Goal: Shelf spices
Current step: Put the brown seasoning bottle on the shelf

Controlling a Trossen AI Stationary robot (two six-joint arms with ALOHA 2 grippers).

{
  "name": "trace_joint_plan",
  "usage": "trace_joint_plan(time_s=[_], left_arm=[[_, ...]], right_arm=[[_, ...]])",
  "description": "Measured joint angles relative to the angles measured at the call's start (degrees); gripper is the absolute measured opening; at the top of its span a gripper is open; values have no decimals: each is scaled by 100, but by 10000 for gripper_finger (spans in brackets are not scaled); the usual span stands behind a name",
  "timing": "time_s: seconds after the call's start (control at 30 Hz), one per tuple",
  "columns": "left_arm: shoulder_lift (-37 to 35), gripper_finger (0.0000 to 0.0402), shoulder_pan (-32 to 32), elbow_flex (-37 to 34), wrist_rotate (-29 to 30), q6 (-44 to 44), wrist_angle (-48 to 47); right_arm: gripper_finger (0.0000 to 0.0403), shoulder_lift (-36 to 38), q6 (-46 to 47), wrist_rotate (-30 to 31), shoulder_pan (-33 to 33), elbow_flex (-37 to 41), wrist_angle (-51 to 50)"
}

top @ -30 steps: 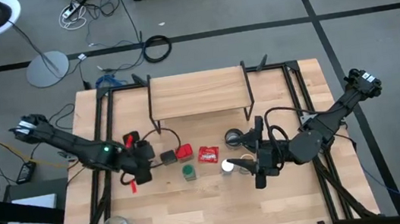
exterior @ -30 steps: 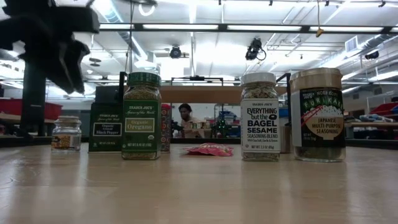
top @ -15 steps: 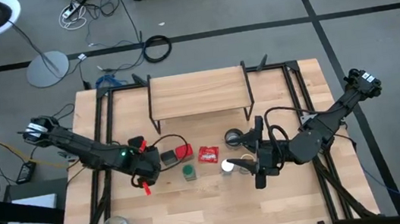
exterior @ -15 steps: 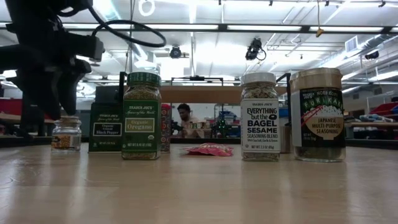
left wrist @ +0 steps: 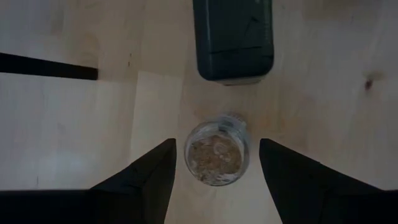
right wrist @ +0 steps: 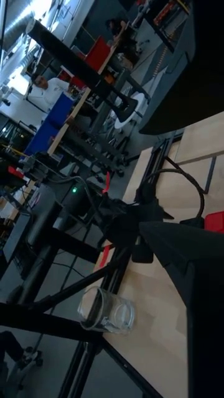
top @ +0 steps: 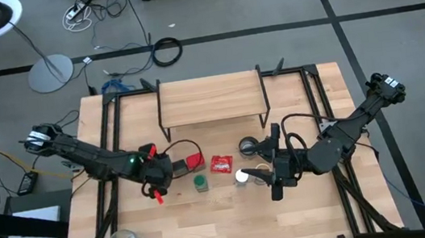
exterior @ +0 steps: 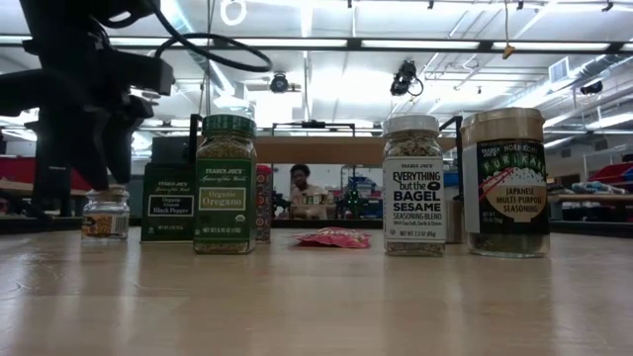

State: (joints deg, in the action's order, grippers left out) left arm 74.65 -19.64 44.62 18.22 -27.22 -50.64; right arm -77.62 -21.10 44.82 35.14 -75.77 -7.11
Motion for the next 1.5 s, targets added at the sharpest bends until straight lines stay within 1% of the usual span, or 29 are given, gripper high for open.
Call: trace_joint_plan(time_s=[0.13,0.47,0.67,0.97,1.23,1.5], left_arm=[[0,235,101,1,-33,108,-4],[0,234,210,0,-440,155,-4],[-1,234,210,1,-296,163,-1],[0,234,210,1,-374,172,-2],[1,235,210,1,-329,179,-35],[258,235,210,0,-377,173,8]], right_arm=[[240,-1,0,0,4,0,1],[240,-1,-2,-2,4,0,-3],[240,0,-2,-2,4,0,-3],[240,-1,-2,-2,4,0,-5],[240,-1,-2,-2,4,0,-5],[240,-1,-4,-2,7,0,-5]])
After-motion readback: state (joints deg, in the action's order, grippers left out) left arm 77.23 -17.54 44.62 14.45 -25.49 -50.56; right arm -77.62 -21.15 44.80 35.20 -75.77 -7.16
